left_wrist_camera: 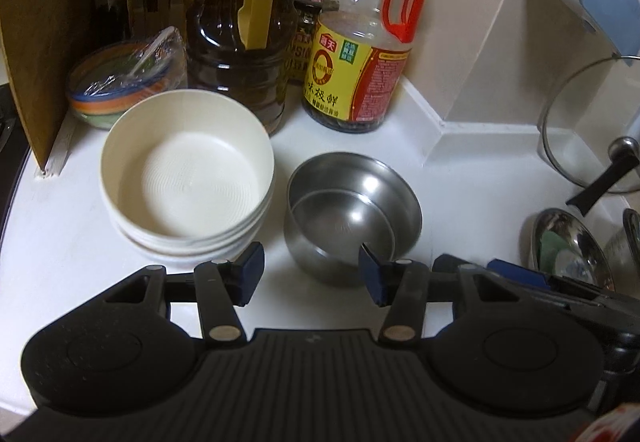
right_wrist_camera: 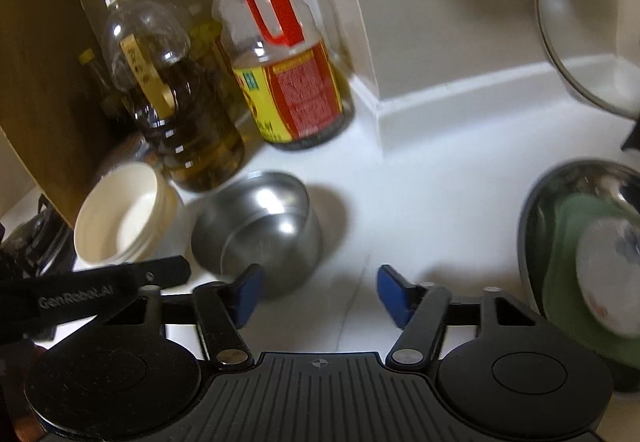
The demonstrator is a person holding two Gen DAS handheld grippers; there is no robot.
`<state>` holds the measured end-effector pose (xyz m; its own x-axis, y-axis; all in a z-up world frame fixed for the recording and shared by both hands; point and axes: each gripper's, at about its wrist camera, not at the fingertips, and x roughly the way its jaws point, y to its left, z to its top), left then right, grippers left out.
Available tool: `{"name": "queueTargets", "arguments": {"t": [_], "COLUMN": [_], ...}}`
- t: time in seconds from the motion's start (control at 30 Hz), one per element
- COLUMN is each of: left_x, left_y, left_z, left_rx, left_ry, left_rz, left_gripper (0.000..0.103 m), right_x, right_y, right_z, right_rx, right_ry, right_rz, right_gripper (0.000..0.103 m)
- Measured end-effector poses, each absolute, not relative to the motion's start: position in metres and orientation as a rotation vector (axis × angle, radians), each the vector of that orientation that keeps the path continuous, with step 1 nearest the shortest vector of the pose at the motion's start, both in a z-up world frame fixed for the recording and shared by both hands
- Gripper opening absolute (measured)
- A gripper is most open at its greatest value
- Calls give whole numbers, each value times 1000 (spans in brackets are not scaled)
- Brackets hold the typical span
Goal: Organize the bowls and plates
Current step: 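Move the right tool to the small steel bowl, then close the right tool on the steel bowl rim and lift it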
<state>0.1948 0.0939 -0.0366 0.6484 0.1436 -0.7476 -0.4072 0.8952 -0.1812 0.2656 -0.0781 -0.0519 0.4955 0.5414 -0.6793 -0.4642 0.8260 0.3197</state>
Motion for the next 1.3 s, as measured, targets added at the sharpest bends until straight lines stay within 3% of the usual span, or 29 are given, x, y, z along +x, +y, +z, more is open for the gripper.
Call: {"name": "queueTargets", "arguments": {"t": [0.33, 0.8, 1.03, 1.3], "left_x": [217, 230, 230, 227], "left_y": [92, 93, 95, 95], "left_z": [-45, -55, -56, -57], "left_rx": [-334, -330, -323, -318], "left_ry": [823, 855, 859, 868], "left_rz": [338, 345, 345, 326], "left_gripper": [44, 44, 44, 44], "right_x": [296, 315, 320, 313], "right_y": [-60, -43, -37, -33], "right_z": [-59, -71, -76, -71], "right_rx": [105, 112, 108, 11], "right_ry": [851, 870, 885, 886], "right_rz": [642, 649, 652, 644], "right_gripper": [35, 29, 14, 7]}}
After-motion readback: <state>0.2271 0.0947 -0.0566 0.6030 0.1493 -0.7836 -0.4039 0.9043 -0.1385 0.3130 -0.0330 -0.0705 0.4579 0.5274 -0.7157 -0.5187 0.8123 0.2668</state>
